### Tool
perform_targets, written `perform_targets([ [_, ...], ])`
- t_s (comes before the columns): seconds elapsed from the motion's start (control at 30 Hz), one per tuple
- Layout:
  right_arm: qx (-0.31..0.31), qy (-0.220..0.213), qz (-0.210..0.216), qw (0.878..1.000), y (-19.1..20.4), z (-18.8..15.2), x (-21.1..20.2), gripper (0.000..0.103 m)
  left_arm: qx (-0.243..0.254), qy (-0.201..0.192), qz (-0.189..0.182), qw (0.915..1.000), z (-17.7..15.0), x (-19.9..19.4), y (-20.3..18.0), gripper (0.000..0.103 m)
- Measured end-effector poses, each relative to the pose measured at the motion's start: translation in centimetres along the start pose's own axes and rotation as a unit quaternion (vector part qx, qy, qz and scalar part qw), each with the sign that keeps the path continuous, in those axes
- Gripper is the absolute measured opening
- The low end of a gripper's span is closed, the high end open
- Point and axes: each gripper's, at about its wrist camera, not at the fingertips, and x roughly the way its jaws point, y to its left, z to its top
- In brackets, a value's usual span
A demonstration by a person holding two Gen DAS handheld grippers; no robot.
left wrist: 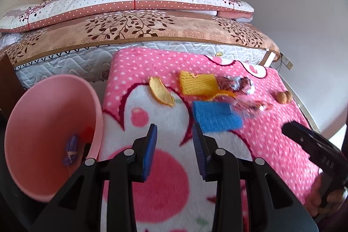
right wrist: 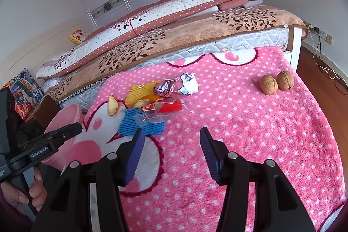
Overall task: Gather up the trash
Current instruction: 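Grasp the orange peel with the left gripper while the right gripper grasps the white-and-red snack wrapper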
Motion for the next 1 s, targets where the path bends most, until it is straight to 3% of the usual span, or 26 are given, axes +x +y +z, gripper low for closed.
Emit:
perform_targets([
  [0.17, 0.016, 0.006, -0.006, 1.0, -1.3, 0.6, 0.9, 0.052, -0.03, 0.02, 0.015, 0.9992, 2.2, 4.4, 1.0, 0.034],
  [0.5, 0.024, 0.009, -0.012, 1.0, -2.7, 1.6, 2.2, 0.052, -0.044, 0.039, 0.053, 0.9968, 3.1, 9.8, 1.2, 0.034],
  [0.63, 0.026, 0.011, -0.013, 1.0, -3.0, 1.8, 2.5, 0.052, -0.021, 0.028, 0.065, 0.9973, 3.0, 9.9, 0.5, 0.023],
  [0.73, 0.025, 0.012, -0.013, 1.0, -3.0, 1.8, 2.6, 0.052, -0.02, 0.017, 0.06, 0.9979, 2.9, 9.3, 0.5, 0.004],
  [1.0, 0.022, 0.004, 0.001, 1.0, -2.0, 2.6, 2.0, 0.052, -0.015, 0.006, 0.028, 0.9995, 1.4, 5.9, 0.8, 0.004],
])
